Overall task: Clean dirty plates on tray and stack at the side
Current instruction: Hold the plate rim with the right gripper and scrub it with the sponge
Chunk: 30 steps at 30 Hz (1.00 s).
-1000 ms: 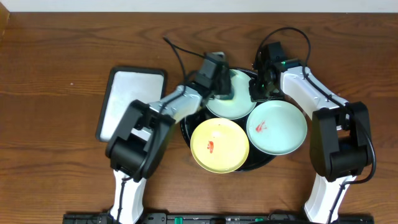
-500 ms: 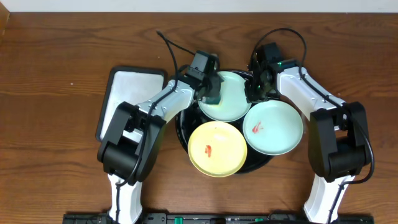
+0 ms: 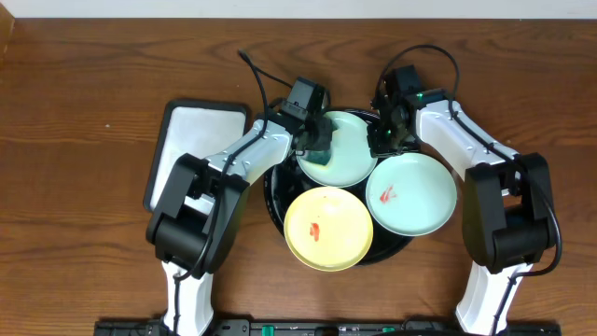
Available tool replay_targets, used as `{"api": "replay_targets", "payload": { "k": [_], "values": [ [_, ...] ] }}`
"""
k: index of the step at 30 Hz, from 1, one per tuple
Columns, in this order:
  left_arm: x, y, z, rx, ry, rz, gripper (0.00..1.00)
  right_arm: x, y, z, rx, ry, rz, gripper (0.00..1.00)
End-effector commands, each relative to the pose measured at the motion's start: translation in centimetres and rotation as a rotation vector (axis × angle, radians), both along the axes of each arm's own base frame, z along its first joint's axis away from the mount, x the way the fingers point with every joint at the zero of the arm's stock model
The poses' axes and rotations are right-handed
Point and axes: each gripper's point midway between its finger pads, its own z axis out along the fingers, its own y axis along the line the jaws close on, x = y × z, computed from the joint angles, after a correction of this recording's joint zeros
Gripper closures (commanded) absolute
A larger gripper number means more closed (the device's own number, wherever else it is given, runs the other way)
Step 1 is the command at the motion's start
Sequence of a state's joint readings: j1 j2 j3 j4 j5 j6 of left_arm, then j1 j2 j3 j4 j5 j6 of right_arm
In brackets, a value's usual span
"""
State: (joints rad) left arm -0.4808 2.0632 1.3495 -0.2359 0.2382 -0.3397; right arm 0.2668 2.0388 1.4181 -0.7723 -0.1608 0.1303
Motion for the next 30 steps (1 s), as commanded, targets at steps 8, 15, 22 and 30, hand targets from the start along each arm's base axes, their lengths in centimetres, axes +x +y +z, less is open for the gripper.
{"api": "replay_targets", "payload": {
  "k": [8, 15, 22, 30],
  "values": [
    [-1.8, -5.4, -3.4, -0.174, 0.100, 0.027, 0.92, -0.6, -0.3, -0.9, -0.064, 0.002, 0.045, 0.99],
    [0.9, -3.3, -3.3, -0.099, -0.016, 0.079, 0.92, -0.6, -0.3, -0.9, -0.065, 0.005, 0.045, 0.99],
    [4.4, 3.3, -3.5, -0.010, -0.075, 0.146, 0.93, -0.8, -0.4, -0.9, -0.067, 0.013, 0.045, 0.99],
    [3.5, 7.5, -2.9, 0.038, 0.024, 0.217, 0.93, -0.7, -0.7, -0.9, -0.085, 0.013, 0.005, 0.99]
  ]
}}
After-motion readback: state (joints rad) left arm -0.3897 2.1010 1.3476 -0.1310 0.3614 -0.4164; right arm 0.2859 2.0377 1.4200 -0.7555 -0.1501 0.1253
